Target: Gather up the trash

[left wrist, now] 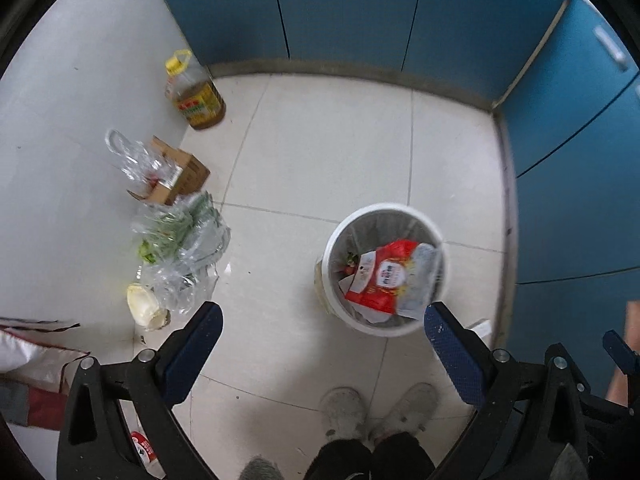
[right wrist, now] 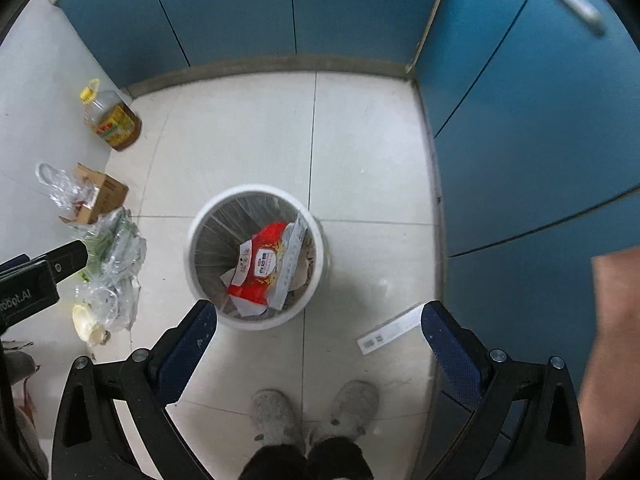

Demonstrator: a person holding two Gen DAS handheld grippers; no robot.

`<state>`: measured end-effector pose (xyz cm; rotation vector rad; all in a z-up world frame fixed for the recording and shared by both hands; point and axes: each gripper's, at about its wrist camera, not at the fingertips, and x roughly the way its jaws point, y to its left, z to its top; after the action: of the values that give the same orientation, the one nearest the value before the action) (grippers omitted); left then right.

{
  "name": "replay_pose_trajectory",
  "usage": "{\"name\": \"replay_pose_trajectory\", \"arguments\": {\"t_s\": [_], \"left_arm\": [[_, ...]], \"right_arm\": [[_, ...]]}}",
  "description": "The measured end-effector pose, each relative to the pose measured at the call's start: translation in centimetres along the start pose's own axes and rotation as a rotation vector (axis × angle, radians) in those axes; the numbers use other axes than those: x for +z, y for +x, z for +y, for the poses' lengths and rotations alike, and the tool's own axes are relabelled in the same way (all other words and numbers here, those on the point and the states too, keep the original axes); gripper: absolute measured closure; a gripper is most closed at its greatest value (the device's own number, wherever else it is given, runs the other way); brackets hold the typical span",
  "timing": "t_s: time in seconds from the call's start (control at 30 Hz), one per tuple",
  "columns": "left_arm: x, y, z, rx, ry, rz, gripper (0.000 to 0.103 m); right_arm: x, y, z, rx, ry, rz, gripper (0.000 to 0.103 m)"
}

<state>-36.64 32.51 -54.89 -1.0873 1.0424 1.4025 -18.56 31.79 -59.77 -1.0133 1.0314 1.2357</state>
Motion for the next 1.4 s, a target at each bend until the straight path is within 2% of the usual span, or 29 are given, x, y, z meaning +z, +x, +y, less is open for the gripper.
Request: {"name": "replay_pose_trajectory", "arguments": {"t_s": [0.17,0.37,0.57,0.63,0.77,0.9,1.0,1.2,1.4], "left_arm": [[-2.0,-10.0,0.8,-0.036,0.001,-0.076,0.000],[-5.7,-23.3,1.6,-0.061,0.029,-0.183,0.000],[-9.7,-34.0,1.7,-0.059,0.013,-0.283,0.000],[-11.0,-36.6,1.5,-0.052,0.003,-0.313,0.000],[-13.1,-40.7,1.1,-0.035,-0.032,-0.358,0.000],[-14.4,-43.0,0.3,-0.046,-0.056,-0.368,0.000],[-15.0,-44.3,0.0,-0.091,-0.071,-0.370,0.000],[-16.1,-47.0,-0.3,-0.187,-0.036,-0.367,0.000],[-16.9,-49.2,0.3,-0.274,-0.003,-0.364,0.000]], "right_arm": [[-1.5,-11.7,-1.5,0.000,-0.008,-0.078,0.000],[-4.0,-26.9,-2.6,0.040,-0.005,-0.185,0.000],[-6.8,-39.4,-3.8,0.097,-0.032,-0.289,0.000],[-7.8,-42.2,-4.6,0.121,-0.040,-0.309,0.000],[-9.6,-46.3,-6.3,0.151,-0.045,-0.329,0.000],[-11.1,-49.3,-8.3,0.194,-0.041,-0.350,0.000],[-11.6,-50.7,-9.5,0.274,-0.059,-0.342,0.000],[-12.2,-54.1,-10.9,0.387,-0.104,-0.313,0.000],[-13.0,-56.9,-11.2,0.411,-0.093,-0.327,0.000]]}}
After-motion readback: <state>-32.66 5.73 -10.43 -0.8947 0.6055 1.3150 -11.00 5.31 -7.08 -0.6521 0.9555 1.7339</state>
